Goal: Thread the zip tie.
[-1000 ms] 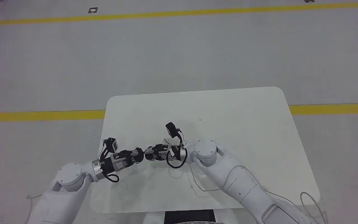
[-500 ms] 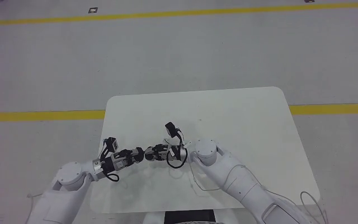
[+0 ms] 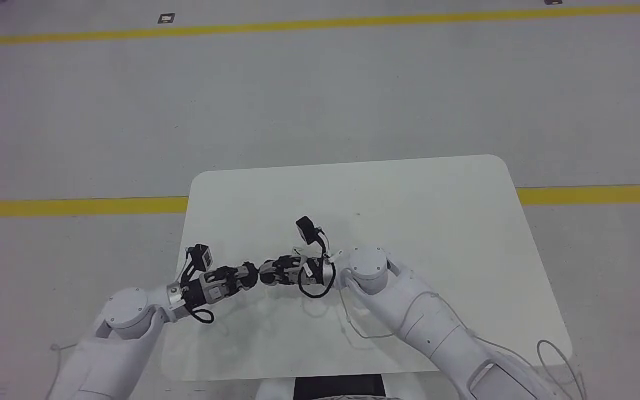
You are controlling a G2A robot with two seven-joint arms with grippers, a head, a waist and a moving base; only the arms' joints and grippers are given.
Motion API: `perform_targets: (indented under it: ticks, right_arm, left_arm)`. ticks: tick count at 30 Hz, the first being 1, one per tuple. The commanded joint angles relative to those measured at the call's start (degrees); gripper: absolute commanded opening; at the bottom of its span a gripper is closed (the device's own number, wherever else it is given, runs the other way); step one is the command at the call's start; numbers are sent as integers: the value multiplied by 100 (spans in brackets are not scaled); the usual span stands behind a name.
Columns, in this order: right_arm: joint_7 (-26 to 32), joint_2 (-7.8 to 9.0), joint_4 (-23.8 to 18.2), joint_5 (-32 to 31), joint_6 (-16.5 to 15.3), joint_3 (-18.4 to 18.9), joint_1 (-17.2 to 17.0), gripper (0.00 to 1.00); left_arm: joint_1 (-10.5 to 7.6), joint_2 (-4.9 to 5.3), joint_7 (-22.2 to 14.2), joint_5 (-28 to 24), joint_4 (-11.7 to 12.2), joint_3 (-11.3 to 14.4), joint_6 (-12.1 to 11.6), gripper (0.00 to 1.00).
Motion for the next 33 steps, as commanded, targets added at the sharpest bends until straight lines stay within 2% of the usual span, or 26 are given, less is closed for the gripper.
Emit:
perform_targets:
  ticks: [1,3,9,12,19,23,29,33]
  right_arm:
    - [0,0,6,2,0,-1,8,0]
    - [-1,0,11,3,4,-3,15,0]
    - [-12,-1,26,14,25,-8,28,0]
    - [-14,-3,49,21,38,-14,40,0]
    - [-53,-21,114,73,63,-37,60,0]
    - [-65,-31,147,94,70,-51,75,0]
    - [-80,-39,170,121,53,-60,80,0]
    - [-97,-43,177,135,42,-61,76,0]
  left_arm:
    - [-6,2,1,-15,5,4,-4,36]
    - [-9,4,0,-28,9,8,-10,41]
    - [-14,13,-29,-62,19,16,-30,38]
    - [-13,20,-75,-81,26,14,-50,29]
    - [-3,34,-188,-125,41,14,-109,19]
    - [2,43,-227,-144,48,11,-121,14]
    - [7,55,-261,-149,52,18,-134,12]
    - [10,62,-269,-151,58,23,-144,4]
